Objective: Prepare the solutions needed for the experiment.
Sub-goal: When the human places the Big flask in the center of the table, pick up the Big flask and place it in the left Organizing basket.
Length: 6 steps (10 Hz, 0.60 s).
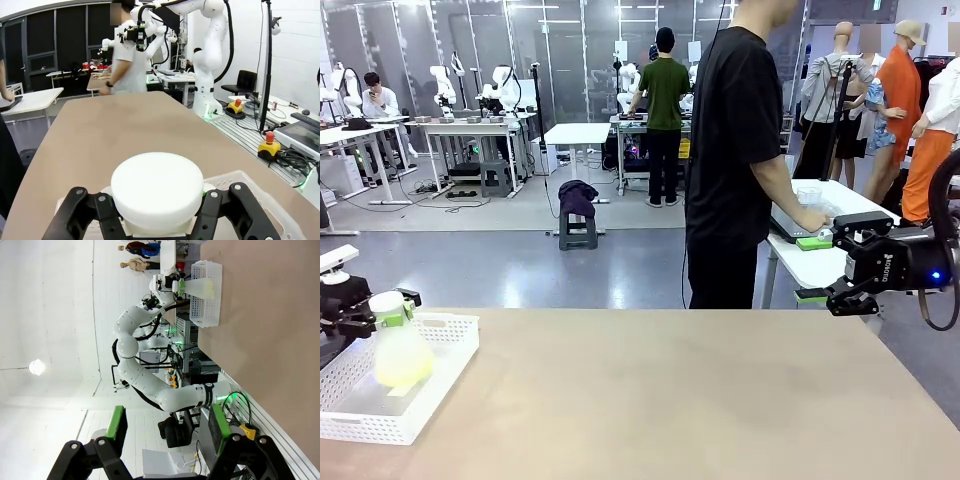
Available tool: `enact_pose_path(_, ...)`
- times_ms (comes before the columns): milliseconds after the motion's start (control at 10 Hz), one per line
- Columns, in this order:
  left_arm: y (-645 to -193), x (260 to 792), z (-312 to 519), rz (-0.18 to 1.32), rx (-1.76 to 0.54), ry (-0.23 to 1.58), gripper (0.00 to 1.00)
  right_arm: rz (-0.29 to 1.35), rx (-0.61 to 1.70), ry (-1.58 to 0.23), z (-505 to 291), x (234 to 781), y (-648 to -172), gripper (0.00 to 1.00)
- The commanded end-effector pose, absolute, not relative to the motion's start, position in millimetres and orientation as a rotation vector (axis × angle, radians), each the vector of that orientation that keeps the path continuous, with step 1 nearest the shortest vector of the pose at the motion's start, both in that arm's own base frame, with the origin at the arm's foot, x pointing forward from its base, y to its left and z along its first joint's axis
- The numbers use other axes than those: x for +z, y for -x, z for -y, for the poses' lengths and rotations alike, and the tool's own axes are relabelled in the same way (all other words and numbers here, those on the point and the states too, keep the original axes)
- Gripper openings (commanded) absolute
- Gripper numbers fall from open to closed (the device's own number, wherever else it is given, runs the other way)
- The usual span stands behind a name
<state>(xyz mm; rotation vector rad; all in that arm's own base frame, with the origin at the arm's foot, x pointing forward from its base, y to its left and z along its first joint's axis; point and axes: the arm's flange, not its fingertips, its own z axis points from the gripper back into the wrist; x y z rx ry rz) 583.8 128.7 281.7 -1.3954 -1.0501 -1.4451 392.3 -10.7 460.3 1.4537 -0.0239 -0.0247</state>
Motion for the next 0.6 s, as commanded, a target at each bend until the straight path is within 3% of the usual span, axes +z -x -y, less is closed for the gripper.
enact_pose_path(0,-592.8,280.8,-128.6,1.022,-1.454,1.38,0.0,0.033,-0.018,-1.465,11.3,462.6,-392.4,0.83)
enact_pose_path(300,-594.0,274.0,-125.7,1.003,-1.465,1.367,0.0,0.033,-0.018,-1.465,11.3,462.6,-392.4,0.83)
enact_pose_path(400,-593.6,273.8,-121.3,0.996,-1.473,1.368,0.29,0.033,-0.018,-1.465,11.3,462.6,-392.4,0.83)
enact_pose_path(500,-592.8,272.2,-119.8,0.961,-1.487,1.373,0.43,0.033,-0.018,-1.465,11.3,462.6,-392.4,0.83)
